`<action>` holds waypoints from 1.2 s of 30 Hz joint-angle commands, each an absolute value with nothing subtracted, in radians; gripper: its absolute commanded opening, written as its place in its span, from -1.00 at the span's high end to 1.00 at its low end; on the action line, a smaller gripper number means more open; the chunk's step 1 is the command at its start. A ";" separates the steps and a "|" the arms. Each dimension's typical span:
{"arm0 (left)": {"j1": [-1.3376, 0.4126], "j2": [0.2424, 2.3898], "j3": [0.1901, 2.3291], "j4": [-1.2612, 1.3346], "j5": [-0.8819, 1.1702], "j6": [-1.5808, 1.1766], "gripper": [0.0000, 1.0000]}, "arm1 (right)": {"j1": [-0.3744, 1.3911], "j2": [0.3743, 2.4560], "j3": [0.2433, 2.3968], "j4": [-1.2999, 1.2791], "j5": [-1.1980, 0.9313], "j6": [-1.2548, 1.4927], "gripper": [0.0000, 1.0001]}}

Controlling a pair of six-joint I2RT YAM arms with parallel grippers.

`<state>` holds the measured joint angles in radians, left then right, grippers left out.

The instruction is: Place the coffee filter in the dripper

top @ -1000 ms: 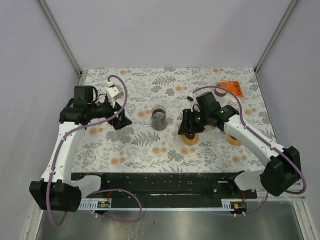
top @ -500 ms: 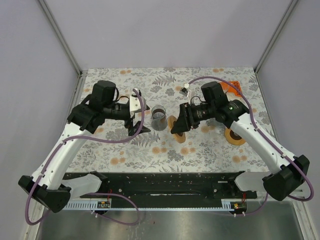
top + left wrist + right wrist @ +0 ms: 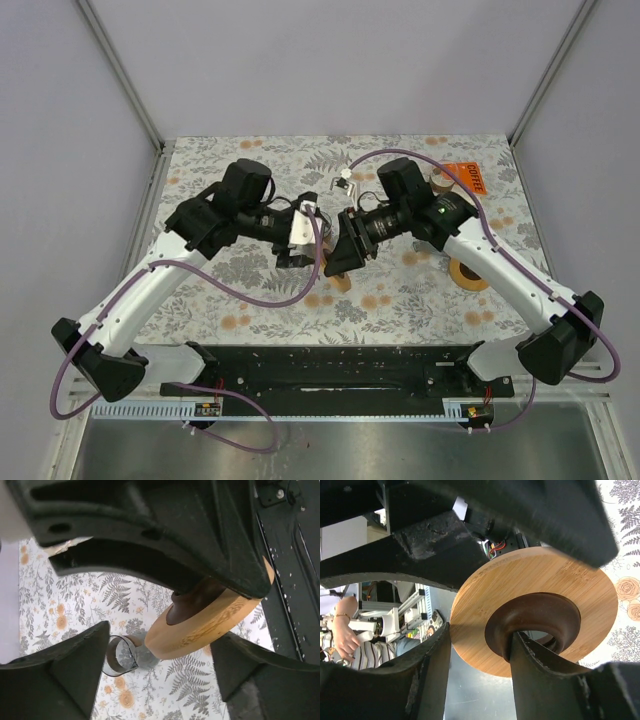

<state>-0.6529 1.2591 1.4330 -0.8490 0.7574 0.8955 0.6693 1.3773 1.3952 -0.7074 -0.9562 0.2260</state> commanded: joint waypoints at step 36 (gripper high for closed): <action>-0.583 1.147 1.177 -0.675 0.772 0.523 1.00 | 0.695 1.330 1.473 -0.647 -0.540 0.110 -0.75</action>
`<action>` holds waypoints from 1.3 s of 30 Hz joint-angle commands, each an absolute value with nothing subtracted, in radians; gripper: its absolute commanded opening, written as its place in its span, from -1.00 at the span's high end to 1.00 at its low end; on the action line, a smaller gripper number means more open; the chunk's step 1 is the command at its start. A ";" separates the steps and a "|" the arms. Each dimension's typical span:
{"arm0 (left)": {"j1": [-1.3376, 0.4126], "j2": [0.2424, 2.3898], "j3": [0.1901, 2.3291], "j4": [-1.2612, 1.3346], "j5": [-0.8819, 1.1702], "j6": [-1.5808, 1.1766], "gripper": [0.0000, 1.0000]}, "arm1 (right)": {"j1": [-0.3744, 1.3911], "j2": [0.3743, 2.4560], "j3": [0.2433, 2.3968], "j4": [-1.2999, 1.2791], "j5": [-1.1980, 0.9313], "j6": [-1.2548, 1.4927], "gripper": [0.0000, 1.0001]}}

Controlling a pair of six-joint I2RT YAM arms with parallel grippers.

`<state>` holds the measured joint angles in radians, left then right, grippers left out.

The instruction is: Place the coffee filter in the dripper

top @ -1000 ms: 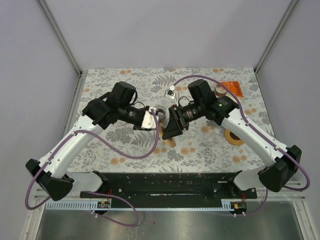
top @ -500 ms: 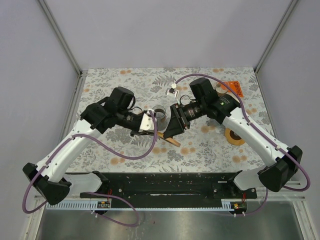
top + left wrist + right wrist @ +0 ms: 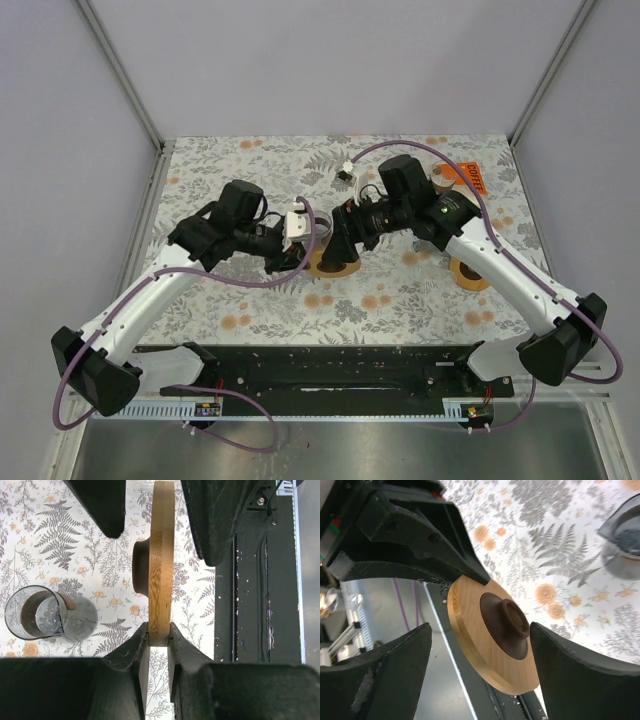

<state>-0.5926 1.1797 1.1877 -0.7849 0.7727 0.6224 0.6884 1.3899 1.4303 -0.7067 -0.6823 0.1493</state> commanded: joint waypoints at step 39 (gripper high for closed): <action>-0.249 1.134 1.043 -0.171 1.049 -0.616 1.00 | 0.802 1.529 1.720 -0.706 0.018 0.066 -0.65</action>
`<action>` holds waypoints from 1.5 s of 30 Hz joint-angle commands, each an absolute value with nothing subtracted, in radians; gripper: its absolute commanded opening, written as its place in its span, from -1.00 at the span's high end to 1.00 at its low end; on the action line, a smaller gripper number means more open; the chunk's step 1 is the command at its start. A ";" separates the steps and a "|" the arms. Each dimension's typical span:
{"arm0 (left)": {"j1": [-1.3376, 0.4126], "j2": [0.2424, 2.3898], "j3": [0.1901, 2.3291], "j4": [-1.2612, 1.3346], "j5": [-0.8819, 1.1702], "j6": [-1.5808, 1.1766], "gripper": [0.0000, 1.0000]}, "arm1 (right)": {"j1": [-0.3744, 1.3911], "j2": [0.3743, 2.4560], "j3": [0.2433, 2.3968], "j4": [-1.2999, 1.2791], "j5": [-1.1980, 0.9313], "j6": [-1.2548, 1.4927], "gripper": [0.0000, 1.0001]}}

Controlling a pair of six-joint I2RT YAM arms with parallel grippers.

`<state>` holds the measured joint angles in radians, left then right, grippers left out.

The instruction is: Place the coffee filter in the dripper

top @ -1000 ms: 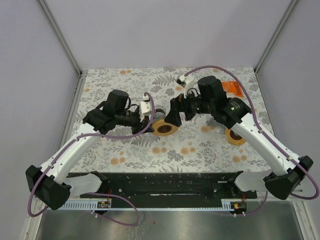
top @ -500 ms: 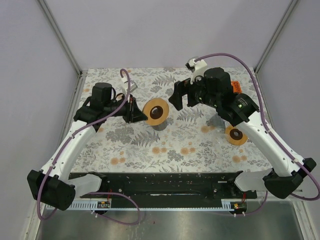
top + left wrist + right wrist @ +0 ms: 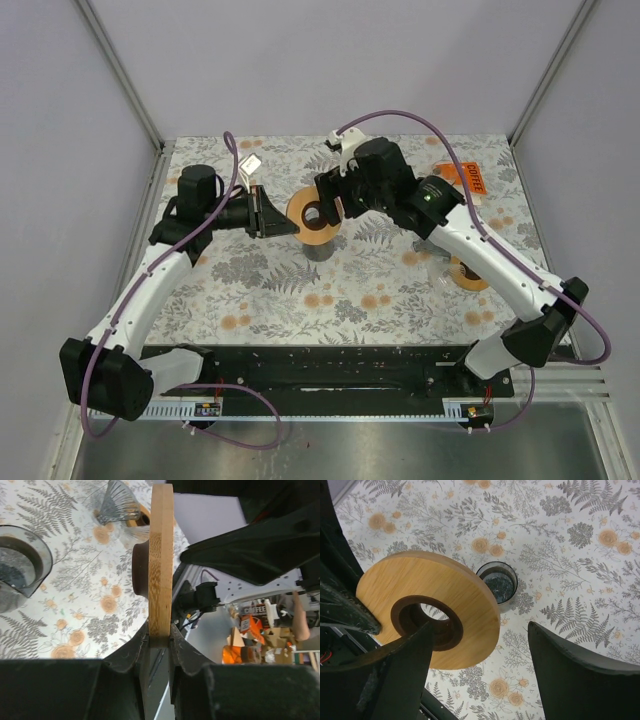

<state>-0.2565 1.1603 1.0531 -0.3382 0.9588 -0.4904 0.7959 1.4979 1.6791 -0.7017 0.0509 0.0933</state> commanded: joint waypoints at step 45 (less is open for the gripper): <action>-0.002 1.114 1.135 -0.454 0.750 -0.215 -0.75 | 0.660 2.264 2.421 -1.279 -0.107 0.051 0.69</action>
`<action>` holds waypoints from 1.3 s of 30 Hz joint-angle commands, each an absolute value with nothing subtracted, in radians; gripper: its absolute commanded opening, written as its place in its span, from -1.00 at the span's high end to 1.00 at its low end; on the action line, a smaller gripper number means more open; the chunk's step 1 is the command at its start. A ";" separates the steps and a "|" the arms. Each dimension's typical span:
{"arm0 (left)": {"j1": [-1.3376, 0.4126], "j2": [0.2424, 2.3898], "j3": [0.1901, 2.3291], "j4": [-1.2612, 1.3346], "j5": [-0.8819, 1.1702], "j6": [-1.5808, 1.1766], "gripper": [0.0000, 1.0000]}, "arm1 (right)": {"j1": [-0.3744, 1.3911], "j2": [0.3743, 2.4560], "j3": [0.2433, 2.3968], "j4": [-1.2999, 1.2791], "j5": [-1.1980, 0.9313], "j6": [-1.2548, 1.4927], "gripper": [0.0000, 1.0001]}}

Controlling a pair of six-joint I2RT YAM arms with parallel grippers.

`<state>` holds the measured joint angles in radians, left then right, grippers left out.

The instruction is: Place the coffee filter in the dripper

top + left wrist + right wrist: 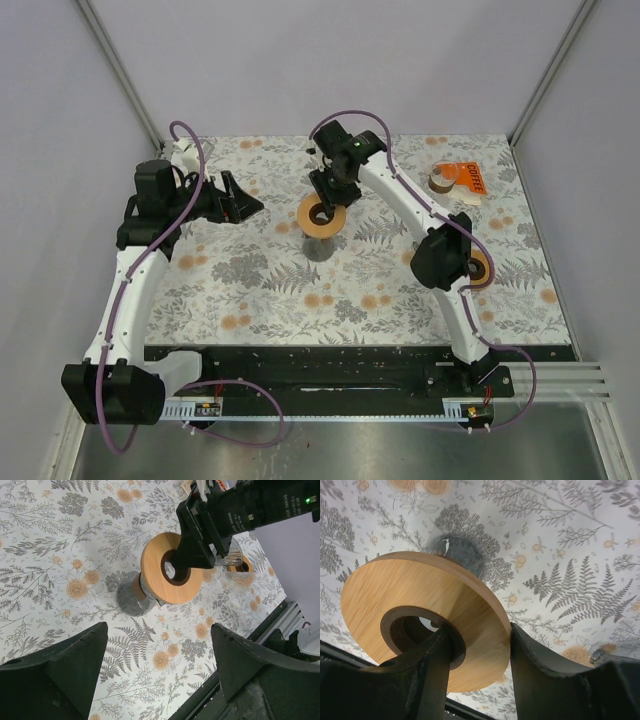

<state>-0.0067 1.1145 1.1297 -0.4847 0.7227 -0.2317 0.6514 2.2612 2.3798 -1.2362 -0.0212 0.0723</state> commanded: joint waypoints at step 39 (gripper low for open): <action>0.054 1.123 1.123 -0.433 0.836 -0.212 -0.72 | 0.598 2.073 2.372 -1.244 0.045 0.049 -0.99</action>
<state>0.0460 1.1484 1.1275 -0.4767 0.8154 -0.2348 0.6437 2.2658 2.4153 -1.2747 -0.0830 0.0345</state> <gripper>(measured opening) 0.864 0.987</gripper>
